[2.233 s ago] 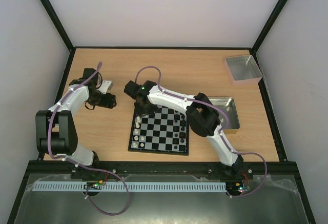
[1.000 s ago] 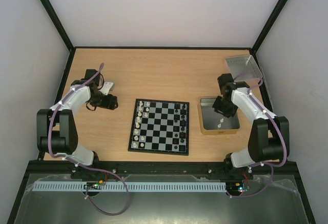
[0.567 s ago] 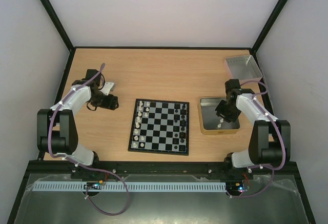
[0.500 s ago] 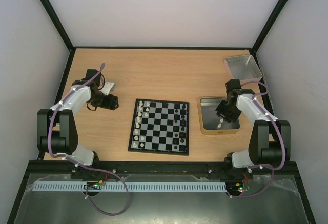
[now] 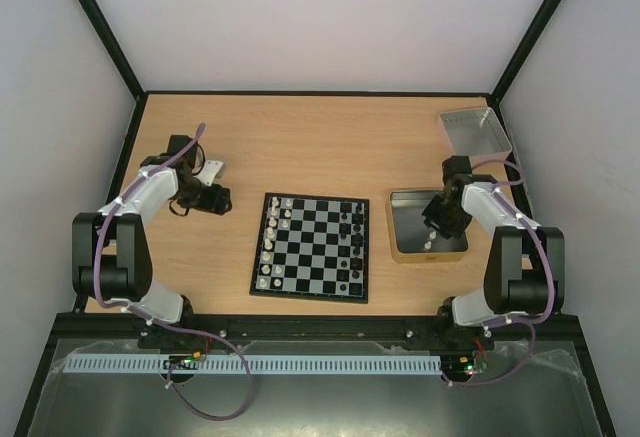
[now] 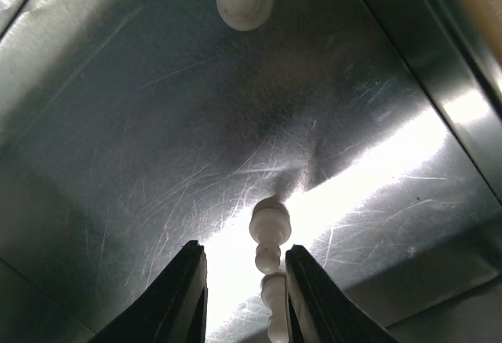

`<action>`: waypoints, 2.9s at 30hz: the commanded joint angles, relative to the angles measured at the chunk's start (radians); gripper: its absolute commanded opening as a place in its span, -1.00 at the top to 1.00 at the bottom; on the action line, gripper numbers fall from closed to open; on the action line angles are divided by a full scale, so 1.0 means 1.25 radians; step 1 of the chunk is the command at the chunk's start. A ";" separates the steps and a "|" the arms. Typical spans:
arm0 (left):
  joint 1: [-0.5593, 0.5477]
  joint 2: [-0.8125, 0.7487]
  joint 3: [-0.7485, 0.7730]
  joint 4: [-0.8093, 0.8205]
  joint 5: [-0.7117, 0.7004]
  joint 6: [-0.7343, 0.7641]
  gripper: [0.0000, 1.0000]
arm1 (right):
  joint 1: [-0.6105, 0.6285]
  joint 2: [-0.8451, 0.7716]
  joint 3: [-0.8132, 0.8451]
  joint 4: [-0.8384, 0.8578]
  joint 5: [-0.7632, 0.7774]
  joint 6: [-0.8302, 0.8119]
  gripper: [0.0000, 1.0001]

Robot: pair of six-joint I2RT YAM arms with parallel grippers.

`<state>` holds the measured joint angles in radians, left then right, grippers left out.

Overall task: Set up the chess pieces on the board
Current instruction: Pick up the chess piece from the storage box, then place the chess piece on the chessboard.

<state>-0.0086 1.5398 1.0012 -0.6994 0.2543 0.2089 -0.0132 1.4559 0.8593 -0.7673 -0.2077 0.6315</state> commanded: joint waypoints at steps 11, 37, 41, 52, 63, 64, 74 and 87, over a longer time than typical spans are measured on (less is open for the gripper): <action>-0.004 -0.016 -0.003 -0.021 -0.005 0.002 -0.54 | -0.008 0.039 -0.024 0.031 0.018 -0.008 0.64; -0.004 -0.005 -0.002 -0.017 -0.006 0.002 -0.54 | 0.300 -0.042 0.168 -0.105 0.133 0.056 0.95; -0.003 -0.005 -0.004 -0.014 -0.009 0.001 -0.54 | 0.487 -0.006 0.259 -0.154 0.165 0.109 0.95; 0.005 -0.015 -0.002 -0.011 -0.029 -0.005 -0.54 | 0.834 0.282 0.502 -0.180 0.158 0.126 0.94; 0.031 -0.035 -0.003 -0.018 -0.028 -0.001 -0.53 | 0.858 0.491 0.730 -0.213 0.142 0.063 0.94; 0.032 -0.036 -0.004 -0.019 -0.027 -0.001 -0.54 | 0.857 0.499 0.736 -0.213 0.141 0.060 0.94; 0.035 -0.039 -0.003 -0.018 -0.017 0.000 -0.54 | 0.856 0.546 0.741 -0.195 0.141 0.054 0.93; 0.040 -0.041 -0.003 -0.018 -0.014 0.000 -0.54 | 0.841 0.581 0.763 -0.181 0.125 0.050 0.93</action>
<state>0.0338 1.5162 1.0012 -0.7013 0.2249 0.2089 1.0443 2.1513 1.7798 -0.9817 -0.0536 0.7036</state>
